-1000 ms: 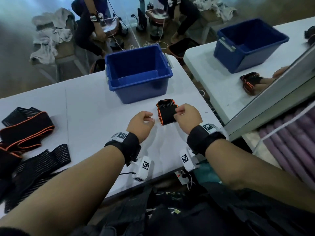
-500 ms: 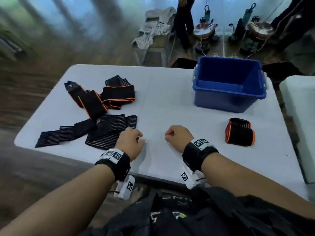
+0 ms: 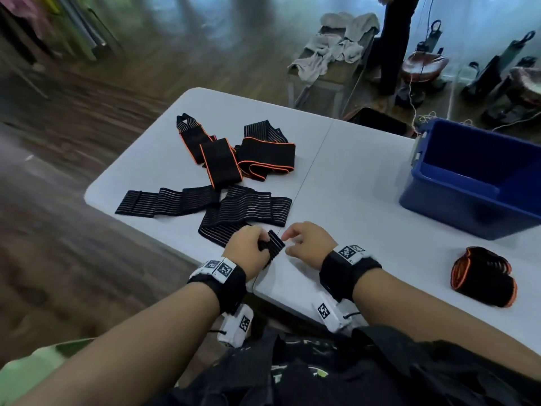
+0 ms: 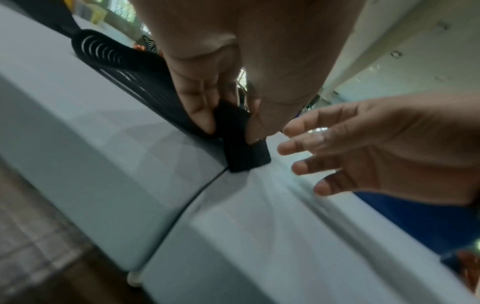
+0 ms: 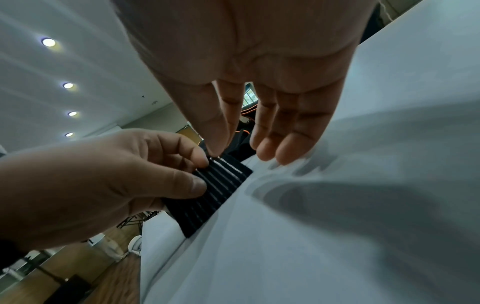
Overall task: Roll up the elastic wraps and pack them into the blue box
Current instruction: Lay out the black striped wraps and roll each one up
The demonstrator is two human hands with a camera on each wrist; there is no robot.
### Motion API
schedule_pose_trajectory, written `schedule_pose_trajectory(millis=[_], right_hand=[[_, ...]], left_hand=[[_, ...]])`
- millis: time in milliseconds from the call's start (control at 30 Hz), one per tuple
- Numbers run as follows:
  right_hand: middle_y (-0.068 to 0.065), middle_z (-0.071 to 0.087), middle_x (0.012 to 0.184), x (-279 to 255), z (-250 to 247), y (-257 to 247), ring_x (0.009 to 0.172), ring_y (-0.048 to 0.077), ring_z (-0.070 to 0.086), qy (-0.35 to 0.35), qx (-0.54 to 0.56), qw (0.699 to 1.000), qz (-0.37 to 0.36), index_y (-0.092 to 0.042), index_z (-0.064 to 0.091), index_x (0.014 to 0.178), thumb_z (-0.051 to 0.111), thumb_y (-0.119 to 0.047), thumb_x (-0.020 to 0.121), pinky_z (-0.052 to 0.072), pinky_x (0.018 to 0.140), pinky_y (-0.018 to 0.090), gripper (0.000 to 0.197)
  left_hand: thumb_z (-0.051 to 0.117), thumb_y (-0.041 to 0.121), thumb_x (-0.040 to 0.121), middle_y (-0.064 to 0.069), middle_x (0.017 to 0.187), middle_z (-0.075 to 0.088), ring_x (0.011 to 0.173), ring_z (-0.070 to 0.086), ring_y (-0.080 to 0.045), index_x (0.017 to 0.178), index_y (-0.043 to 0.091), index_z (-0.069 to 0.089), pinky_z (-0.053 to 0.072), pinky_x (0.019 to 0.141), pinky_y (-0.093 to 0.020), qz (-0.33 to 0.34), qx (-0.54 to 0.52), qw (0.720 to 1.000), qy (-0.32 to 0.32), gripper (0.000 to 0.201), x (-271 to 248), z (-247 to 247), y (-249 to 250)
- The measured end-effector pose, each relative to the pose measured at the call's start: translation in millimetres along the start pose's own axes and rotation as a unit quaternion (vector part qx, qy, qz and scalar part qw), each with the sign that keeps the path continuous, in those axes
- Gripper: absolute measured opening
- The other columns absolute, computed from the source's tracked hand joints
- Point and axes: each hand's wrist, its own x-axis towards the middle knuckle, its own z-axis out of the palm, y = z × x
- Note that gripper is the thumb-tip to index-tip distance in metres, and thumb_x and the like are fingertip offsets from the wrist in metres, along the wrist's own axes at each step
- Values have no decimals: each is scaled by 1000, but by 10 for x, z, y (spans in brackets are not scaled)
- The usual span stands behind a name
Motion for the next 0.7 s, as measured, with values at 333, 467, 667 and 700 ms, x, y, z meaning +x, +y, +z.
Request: schedule_pose_trajectory(millis=[333,467,667,700], right_hand=[[-5,71,80,181,132,-564,63,5,67,1,71,997,-42,-26,67,105,63,5,73,49,61,21,45],[-5,70,83,331,225,-810,73,8,65,36,46,996,-70,-25,69,101,70,-3,77,51,72,24,33],[-4,70,85,495,340,-1002,80,11,64,67,30,993,-87,-30,69,95,70,-15,84,53,77,30,18],[-5,69,84,513,359,-1028,80,10,63,67,32,993,-87,-31,70,94,70,-16,84,53,77,30,17]], left_hand=[[74,7,85,1,84,72,77,67,-11,86,26,68,55,75,-26,-42,-295,953,52,20,214,-392,-445],[69,13,90,2,80,71,69,67,-11,87,25,69,56,66,-31,-62,-301,949,64,12,253,-614,-727],[64,19,89,9,86,68,87,66,-17,88,27,68,54,84,-32,-144,-181,960,160,10,381,-1211,-1594],[62,18,90,8,89,68,90,65,-18,91,25,68,51,86,-29,-163,-155,959,172,9,408,-1318,-1755]])
